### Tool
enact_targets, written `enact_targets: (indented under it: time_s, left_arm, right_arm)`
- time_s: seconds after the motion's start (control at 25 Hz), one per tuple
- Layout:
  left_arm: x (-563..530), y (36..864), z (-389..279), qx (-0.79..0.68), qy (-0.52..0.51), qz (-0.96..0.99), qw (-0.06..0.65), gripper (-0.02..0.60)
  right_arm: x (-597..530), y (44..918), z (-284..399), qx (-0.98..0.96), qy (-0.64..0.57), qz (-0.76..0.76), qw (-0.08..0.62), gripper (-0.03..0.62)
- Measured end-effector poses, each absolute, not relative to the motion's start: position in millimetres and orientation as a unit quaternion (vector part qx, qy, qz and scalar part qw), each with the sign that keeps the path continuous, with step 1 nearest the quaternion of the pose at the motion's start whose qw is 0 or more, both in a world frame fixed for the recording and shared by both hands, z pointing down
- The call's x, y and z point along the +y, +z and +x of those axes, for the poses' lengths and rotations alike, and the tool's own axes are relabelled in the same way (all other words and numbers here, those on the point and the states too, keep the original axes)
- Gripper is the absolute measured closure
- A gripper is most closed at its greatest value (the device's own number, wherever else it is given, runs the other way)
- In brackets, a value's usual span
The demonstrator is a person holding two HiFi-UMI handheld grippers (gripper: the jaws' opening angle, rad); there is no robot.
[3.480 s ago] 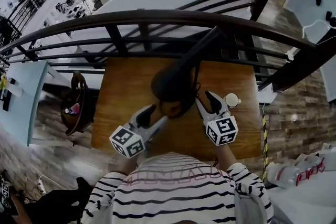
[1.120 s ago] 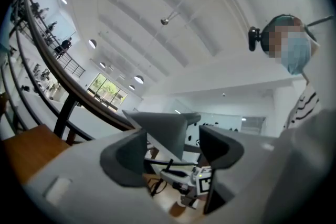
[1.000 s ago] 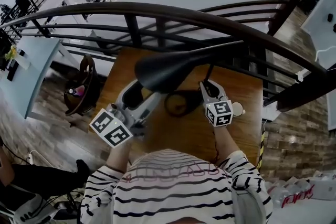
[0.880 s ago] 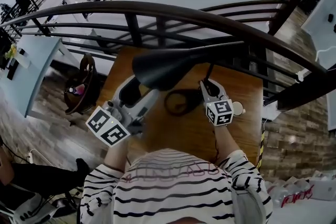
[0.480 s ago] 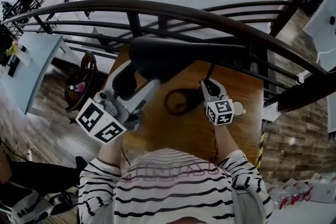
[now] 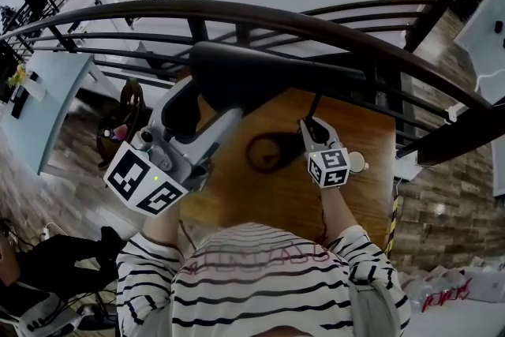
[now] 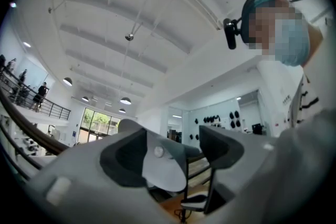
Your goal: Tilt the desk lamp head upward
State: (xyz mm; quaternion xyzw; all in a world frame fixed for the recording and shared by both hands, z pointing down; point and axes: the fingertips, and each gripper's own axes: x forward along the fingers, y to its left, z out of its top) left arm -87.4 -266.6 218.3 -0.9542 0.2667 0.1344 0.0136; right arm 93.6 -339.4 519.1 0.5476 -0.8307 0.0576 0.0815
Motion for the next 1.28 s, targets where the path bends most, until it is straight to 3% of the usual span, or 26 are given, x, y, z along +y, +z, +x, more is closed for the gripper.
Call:
enact_targets:
  time_s: [1.28]
  left_arm:
    - [-268.8,189.9,-66.3,0.259,0.126,-0.952,0.100,0.273]
  right_arm:
    - [-342.2,529.9,101.1,-0.814,0.130,0.564,0.058,0.525]
